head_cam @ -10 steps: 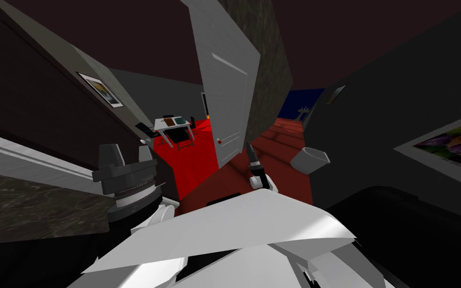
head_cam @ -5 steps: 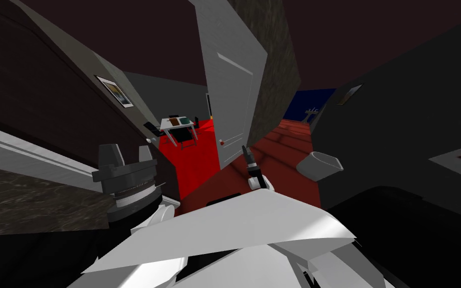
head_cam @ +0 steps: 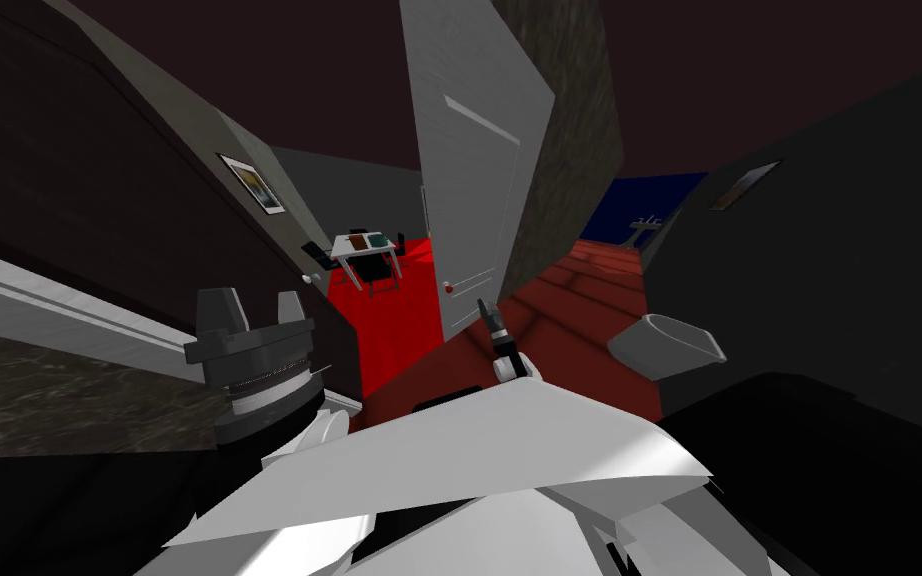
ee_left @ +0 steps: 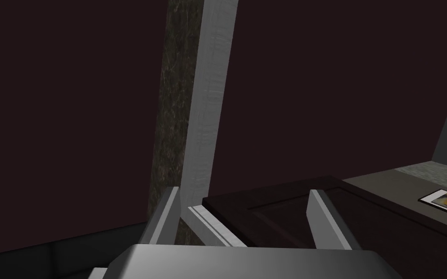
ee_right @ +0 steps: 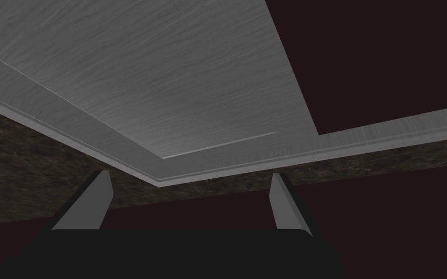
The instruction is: Push the door open
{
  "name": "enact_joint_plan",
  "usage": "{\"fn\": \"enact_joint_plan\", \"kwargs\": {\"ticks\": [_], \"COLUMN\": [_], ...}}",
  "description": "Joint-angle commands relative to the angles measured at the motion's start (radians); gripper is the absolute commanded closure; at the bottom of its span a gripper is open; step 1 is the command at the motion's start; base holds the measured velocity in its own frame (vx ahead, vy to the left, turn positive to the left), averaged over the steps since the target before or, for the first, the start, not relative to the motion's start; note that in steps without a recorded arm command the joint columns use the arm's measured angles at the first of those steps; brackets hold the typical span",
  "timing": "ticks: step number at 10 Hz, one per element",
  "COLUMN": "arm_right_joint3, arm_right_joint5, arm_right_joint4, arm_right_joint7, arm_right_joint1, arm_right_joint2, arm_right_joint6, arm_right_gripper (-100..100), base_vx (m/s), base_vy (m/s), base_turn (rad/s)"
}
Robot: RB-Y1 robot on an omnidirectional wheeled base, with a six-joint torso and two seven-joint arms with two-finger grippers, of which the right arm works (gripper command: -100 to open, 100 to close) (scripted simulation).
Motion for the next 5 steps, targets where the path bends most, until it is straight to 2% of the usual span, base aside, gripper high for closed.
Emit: {"fn": "enact_joint_plan", "kwargs": {"ticks": [1, 2, 3, 5], "arm_right_joint3": [0.010, 0.010, 0.016, 0.029], "arm_right_joint5": [-0.005, -0.005, -0.008, -0.013], "arm_right_joint4": [0.050, 0.054, 0.084, 0.144], "arm_right_joint7": [0.048, 0.048, 0.076, 0.130], "arm_right_joint1": [-0.015, -0.015, -0.024, -0.041], "arm_right_joint2": [-0.006, -0.006, -0.010, -0.015], "arm_right_joint6": [-0.006, -0.006, -0.010, -0.019], "arm_right_gripper": [-100, -100, -100, -100], "base_vx": [0.080, 0.064, 0.060, 0.088], "base_vy": [-0.040, -0.027, -0.019, -0.035], "base_turn": [0.148, 0.025, 0.042, 0.115]}}
